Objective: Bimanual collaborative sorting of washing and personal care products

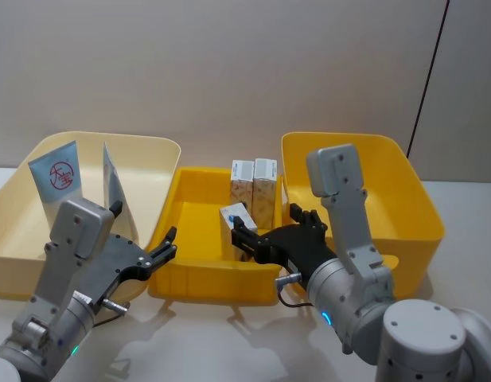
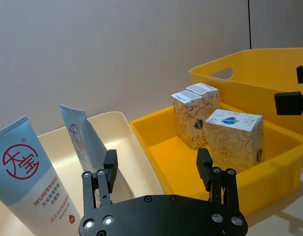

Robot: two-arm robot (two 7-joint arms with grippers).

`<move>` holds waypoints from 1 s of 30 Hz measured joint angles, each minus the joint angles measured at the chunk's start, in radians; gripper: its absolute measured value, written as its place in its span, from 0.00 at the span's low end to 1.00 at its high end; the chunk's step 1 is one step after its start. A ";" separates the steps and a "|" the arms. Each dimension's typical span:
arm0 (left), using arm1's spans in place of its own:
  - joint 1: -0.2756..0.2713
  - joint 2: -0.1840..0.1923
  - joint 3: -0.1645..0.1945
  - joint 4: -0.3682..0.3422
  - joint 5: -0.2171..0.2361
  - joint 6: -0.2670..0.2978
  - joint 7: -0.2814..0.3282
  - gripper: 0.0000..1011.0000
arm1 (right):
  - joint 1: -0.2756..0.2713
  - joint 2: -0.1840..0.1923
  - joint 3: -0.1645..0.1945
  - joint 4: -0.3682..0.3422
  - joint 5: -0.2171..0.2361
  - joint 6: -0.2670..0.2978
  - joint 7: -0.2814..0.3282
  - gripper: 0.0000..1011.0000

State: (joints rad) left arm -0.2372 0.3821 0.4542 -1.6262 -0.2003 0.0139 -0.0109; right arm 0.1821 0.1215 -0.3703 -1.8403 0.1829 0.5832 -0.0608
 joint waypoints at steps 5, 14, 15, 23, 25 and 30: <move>0.000 0.000 0.000 0.000 0.000 0.000 0.000 0.99 | 0.004 -0.004 0.002 0.005 0.008 0.008 0.013 0.99; 0.000 0.000 0.000 0.000 0.000 0.000 0.000 0.99 | 0.019 -0.019 -0.005 0.024 0.013 0.011 0.033 0.99; 0.000 0.000 0.000 0.000 0.000 0.000 0.000 0.99 | 0.023 -0.021 -0.008 0.030 0.012 0.011 0.034 0.99; 0.000 0.000 0.000 0.000 0.000 0.000 0.000 0.99 | 0.047 -0.031 -0.022 0.066 -0.020 0.002 0.024 0.99; 0.000 0.000 0.000 0.000 0.000 0.000 0.000 0.99 | 0.057 -0.034 -0.028 0.081 -0.034 -0.003 0.017 0.99; 0.000 0.000 0.000 0.000 0.000 0.000 0.000 0.99 | 0.076 -0.041 -0.042 0.113 -0.058 -0.012 0.005 0.99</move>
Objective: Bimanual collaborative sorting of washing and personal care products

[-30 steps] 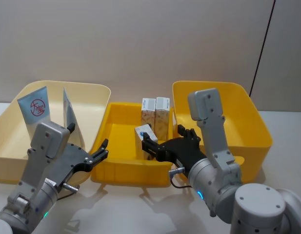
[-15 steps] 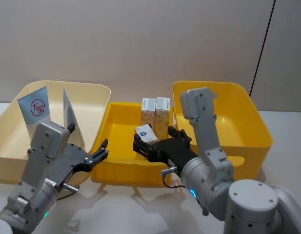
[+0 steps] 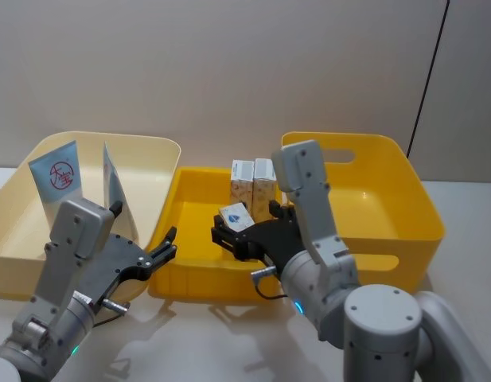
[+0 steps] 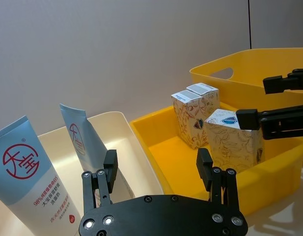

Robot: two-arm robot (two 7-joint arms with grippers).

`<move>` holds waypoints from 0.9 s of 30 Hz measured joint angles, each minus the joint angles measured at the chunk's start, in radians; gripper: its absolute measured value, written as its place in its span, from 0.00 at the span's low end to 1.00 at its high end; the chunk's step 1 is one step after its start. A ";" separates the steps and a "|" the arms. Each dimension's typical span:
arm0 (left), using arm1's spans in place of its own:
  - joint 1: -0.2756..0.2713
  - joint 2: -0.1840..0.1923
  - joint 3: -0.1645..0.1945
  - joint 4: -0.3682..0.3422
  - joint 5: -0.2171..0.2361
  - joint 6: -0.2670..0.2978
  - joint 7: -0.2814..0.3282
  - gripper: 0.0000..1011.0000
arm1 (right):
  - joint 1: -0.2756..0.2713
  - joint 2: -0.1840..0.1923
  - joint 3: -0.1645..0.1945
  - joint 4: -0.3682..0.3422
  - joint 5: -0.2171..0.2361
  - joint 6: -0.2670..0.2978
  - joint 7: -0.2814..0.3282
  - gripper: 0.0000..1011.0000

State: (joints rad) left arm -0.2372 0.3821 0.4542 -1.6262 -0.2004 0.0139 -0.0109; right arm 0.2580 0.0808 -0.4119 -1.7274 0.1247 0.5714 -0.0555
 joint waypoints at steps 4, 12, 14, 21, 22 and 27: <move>0.000 0.000 0.000 0.000 0.000 0.000 0.000 0.99 | 0.014 -0.009 -0.009 0.026 -0.017 -0.007 -0.008 0.99; 0.000 0.000 0.000 0.000 0.000 0.000 0.000 0.99 | 0.038 -0.033 -0.017 0.086 -0.033 -0.012 -0.018 0.99; 0.000 0.000 0.000 0.000 0.000 0.000 0.000 0.99 | 0.042 -0.040 -0.018 0.101 -0.038 -0.012 -0.021 0.99; 0.000 0.000 0.000 0.000 0.000 0.000 0.000 0.99 | 0.051 -0.056 -0.018 0.134 -0.050 -0.006 -0.035 0.99; 0.000 0.000 0.000 0.000 0.000 0.000 0.000 0.99 | 0.052 -0.058 -0.017 0.138 -0.051 -0.005 -0.036 0.99; 0.000 0.000 0.000 0.000 0.000 0.000 0.000 0.99 | 0.056 -0.068 -0.013 0.155 -0.055 0.000 -0.040 0.99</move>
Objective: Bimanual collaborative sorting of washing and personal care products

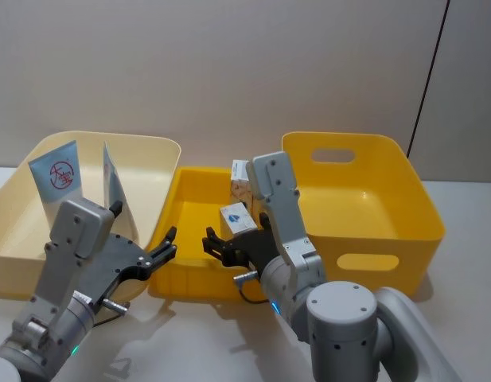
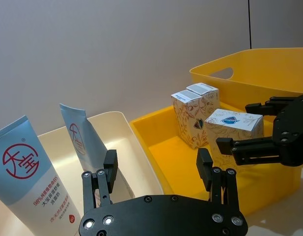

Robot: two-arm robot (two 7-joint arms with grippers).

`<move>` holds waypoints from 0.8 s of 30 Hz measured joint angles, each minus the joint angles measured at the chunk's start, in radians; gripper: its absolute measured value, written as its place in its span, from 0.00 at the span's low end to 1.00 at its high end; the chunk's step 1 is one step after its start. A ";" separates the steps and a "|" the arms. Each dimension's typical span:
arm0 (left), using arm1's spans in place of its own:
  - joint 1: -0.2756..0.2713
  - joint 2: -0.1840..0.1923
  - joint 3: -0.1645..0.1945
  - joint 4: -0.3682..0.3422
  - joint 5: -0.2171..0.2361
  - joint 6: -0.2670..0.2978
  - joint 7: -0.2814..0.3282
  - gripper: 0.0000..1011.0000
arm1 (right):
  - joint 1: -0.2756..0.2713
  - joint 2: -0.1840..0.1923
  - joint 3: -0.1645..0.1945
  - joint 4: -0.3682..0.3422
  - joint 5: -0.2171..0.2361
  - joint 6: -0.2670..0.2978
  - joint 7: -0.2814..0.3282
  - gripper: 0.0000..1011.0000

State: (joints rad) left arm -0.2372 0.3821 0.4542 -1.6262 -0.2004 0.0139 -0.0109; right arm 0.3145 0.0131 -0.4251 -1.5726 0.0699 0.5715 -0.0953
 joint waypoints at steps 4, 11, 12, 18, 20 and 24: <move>0.000 0.000 0.000 0.000 0.000 0.000 0.000 0.99 | 0.003 -0.007 0.003 0.010 -0.001 0.003 -0.001 0.99; 0.000 0.000 0.000 0.000 0.000 0.000 0.000 0.99 | 0.006 -0.013 0.006 0.019 -0.003 0.005 -0.001 0.90; 0.000 0.000 0.000 0.000 0.000 0.000 0.000 0.99 | 0.006 -0.013 0.006 0.019 -0.003 0.005 -0.001 0.89; 0.000 0.000 0.000 0.000 0.000 0.000 0.000 0.99 | 0.007 -0.017 0.008 0.024 -0.003 0.007 -0.001 0.72; 0.000 0.000 0.000 0.000 0.000 0.000 0.000 0.99 | 0.008 -0.018 0.008 0.026 -0.004 0.007 -0.001 0.65; 0.000 0.000 0.000 0.000 0.000 0.000 0.000 0.99 | 0.008 -0.019 0.008 0.027 -0.004 0.008 -0.001 0.54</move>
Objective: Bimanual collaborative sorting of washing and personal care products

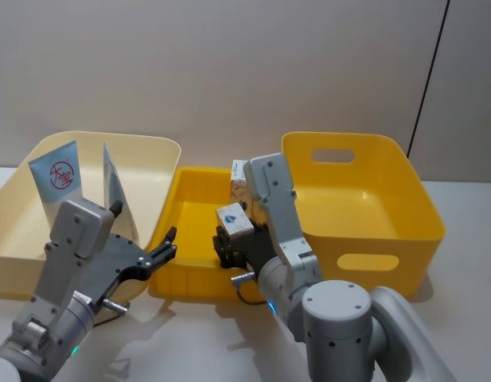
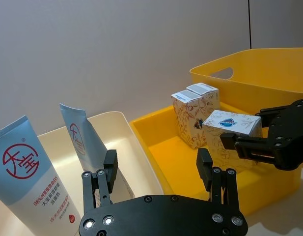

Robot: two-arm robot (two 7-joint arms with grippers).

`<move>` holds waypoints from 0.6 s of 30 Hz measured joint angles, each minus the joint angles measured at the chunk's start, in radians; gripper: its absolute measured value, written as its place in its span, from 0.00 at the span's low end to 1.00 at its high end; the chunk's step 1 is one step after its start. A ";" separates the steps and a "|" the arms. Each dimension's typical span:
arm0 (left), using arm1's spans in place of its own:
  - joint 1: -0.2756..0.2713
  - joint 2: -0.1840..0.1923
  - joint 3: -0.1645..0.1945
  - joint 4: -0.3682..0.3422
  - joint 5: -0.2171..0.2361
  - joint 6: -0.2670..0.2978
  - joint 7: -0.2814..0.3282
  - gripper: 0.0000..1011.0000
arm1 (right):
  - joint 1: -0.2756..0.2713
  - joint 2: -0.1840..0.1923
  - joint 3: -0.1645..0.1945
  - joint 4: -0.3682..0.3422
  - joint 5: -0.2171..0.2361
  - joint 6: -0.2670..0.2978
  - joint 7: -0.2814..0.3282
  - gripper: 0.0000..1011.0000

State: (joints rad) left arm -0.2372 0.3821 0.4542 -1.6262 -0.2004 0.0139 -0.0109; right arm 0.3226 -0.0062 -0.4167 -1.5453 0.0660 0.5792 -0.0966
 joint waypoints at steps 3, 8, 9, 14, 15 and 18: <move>0.000 0.000 0.000 0.000 0.000 0.000 0.000 0.99 | 0.000 -0.001 0.000 0.001 0.000 0.000 0.000 0.46; 0.000 0.000 0.000 0.000 0.000 0.000 0.000 0.99 | 0.001 -0.001 0.001 0.002 -0.001 0.001 0.000 0.44; 0.000 0.000 0.000 0.000 0.000 0.000 0.000 0.99 | 0.001 -0.002 0.001 0.002 -0.001 0.001 0.000 0.44; 0.000 0.000 0.000 0.000 0.000 0.000 0.000 0.99 | 0.001 -0.002 0.001 0.003 -0.001 0.001 0.000 0.44; 0.000 0.000 0.000 0.000 0.000 0.000 0.000 0.99 | 0.001 -0.001 0.001 0.002 -0.001 0.001 0.001 0.44; 0.000 0.000 0.000 0.000 0.000 0.000 0.000 0.99 | -0.002 0.004 0.000 -0.009 -0.001 0.002 0.008 0.44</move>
State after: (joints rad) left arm -0.2371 0.3821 0.4542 -1.6262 -0.2004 0.0139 -0.0109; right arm 0.3205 -0.0027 -0.4164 -1.5540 0.0647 0.5808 -0.0888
